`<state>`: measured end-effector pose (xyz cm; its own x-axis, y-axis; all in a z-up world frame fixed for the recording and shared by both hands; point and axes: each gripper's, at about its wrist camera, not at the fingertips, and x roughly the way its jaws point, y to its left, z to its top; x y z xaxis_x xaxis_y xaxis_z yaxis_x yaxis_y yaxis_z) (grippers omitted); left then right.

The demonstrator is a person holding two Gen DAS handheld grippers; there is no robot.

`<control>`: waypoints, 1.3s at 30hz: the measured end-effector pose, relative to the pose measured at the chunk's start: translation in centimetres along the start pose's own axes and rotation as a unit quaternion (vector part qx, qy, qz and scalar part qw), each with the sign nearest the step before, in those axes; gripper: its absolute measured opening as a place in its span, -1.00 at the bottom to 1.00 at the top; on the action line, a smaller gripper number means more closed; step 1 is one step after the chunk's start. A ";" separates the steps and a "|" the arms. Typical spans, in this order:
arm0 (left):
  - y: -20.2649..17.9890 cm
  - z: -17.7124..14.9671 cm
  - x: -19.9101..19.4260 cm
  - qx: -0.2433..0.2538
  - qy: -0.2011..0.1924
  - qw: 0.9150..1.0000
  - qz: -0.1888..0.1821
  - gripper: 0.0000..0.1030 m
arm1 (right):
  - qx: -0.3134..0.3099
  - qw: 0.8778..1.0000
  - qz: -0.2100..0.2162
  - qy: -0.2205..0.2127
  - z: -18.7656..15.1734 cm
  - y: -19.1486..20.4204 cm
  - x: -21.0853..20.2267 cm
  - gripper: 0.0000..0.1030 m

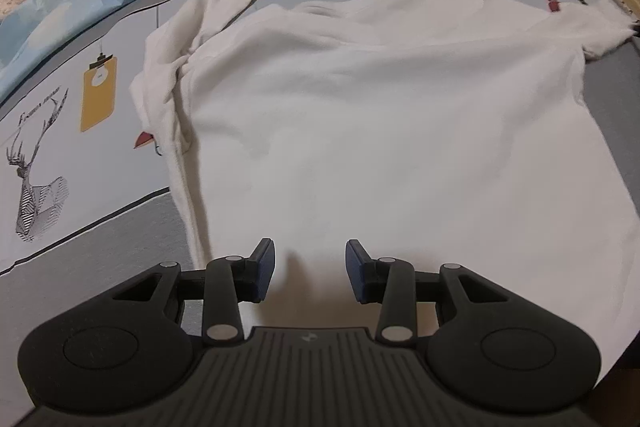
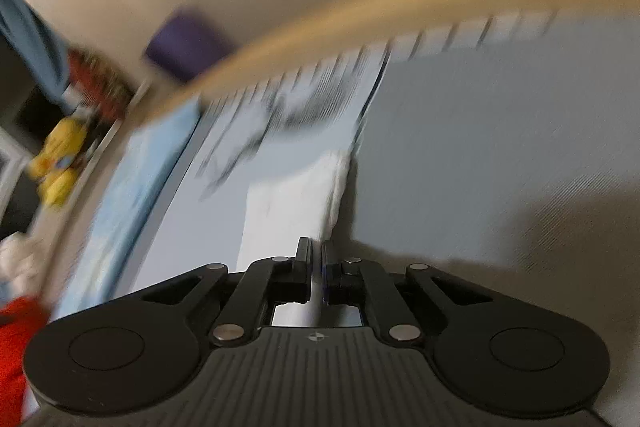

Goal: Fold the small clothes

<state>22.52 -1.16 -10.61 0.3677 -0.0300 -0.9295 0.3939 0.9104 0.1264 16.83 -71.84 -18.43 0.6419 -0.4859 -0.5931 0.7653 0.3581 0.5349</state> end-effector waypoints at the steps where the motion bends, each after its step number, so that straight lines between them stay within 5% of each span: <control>1: 0.2 0.1 0.0 -0.003 -0.001 1.000 0.000 -0.16 | -0.004 0.999 -0.029 -0.026 -0.1 0.1 -0.5 -0.93; 5: 0.4 0.5 -0.2 -0.011 -0.008 1.000 -0.005 -0.16 | 0.007 0.987 -0.160 -0.030 -0.9 -0.3 -1.0 -0.90; 8: 0.0 0.7 -0.3 -0.012 -0.012 1.000 -0.012 -0.16 | -0.020 0.982 -0.183 -0.041 -1.3 0.6 -1.6 -0.32; 10: -0.1 0.6 -0.5 -0.012 -0.014 1.000 -0.014 -0.16 | -0.032 0.983 -0.181 -0.013 -1.3 0.9 -1.2 -0.26; 13: 0.4 0.4 -0.7 -0.024 -0.017 1.000 -0.010 -0.16 | -0.063 0.961 -0.266 -0.046 -1.1 2.8 -3.3 -0.23; 19: 3.6 0.3 -2.3 -0.089 -0.048 0.995 0.006 -0.16 | -0.128 0.976 -0.143 -0.104 -0.9 10.4 -10.6 -0.23; 24: 5.4 -0.1 -4.9 -0.117 -0.110 0.986 0.048 -0.16 | -0.189 0.981 0.024 -0.033 -3.3 19.0 -17.1 -0.20; 28: 7.3 -0.6 -6.8 -0.153 -0.153 0.974 0.058 -0.22 | -0.218 0.969 0.109 0.044 -6.9 24.0 -22.8 0.01; 31: 8.3 -1.0 -7.6 -0.177 -0.170 0.968 0.051 -0.77 | -0.223 0.949 0.180 0.129 -10.9 25.8 -25.5 0.02; 33: 8.5 -1.2 -7.7 -0.178 -0.173 0.968 0.047 -0.89 | -0.239 0.930 0.216 0.175 -14.4 26.1 -26.2 0.00; 39: 7.7 -0.3 -7.6 -0.145 -0.208 0.966 0.056 -0.92 | -0.316 0.898 0.189 0.242 -20.9 27.8 -25.5 -0.27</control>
<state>22.54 6.15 -2.70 0.7245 -0.0326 -0.6885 0.1018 0.9930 0.0601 22.77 -32.83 -0.98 0.6896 0.1147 -0.7150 0.2641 0.8795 0.3958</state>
